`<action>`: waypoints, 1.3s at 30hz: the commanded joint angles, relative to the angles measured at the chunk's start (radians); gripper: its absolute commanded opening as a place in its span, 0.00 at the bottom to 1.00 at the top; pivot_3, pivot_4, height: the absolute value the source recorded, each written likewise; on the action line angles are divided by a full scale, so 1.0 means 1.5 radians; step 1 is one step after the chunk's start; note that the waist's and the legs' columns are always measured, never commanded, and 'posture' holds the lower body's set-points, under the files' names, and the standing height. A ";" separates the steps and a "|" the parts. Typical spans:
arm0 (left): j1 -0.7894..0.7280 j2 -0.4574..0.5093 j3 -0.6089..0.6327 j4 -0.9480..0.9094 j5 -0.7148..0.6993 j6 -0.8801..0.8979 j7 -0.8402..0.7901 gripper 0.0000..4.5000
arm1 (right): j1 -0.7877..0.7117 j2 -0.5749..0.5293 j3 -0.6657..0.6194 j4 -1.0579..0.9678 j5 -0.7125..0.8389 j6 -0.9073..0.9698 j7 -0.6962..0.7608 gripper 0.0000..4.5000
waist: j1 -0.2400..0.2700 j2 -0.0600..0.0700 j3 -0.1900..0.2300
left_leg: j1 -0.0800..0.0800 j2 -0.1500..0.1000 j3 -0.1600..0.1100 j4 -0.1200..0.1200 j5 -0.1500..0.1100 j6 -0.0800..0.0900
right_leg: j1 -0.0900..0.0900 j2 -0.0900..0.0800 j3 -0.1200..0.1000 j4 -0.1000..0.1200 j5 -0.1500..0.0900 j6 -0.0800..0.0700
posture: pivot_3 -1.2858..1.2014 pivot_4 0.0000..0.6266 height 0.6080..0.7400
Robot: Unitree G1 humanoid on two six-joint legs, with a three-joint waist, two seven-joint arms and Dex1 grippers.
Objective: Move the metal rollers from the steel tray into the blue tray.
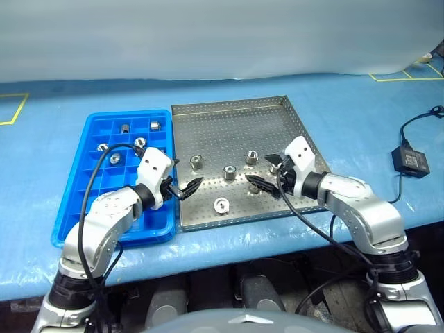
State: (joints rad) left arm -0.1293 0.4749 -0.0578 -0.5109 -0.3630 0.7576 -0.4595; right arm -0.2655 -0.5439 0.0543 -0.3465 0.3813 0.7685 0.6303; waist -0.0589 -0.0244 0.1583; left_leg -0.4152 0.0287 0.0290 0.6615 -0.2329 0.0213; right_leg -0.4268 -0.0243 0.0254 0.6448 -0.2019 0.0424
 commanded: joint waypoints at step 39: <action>-0.110 0.021 -0.224 0.159 0.075 0.017 -0.135 0.87 | 0.063 0.000 -0.011 -0.092 -0.002 -0.014 -0.053 1.00 | -0.007 0.003 -0.002 | 0.002 0.000 0.001 0.001 0.000 0.000 | 0.001 0.000 0.001 0.000 0.000 0.000 | 0.45 0.24 1.00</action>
State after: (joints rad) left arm -0.3031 0.5120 -0.3716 -0.3013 -0.2658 0.7795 -0.6596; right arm -0.1720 -0.5395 0.0688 -0.4455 0.3781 0.7644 0.5590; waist -0.0699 -0.0202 0.1552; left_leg -0.4125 0.0281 0.0303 0.6627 -0.2329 0.0216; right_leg -0.4244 -0.0241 0.0274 0.6451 -0.2018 0.0429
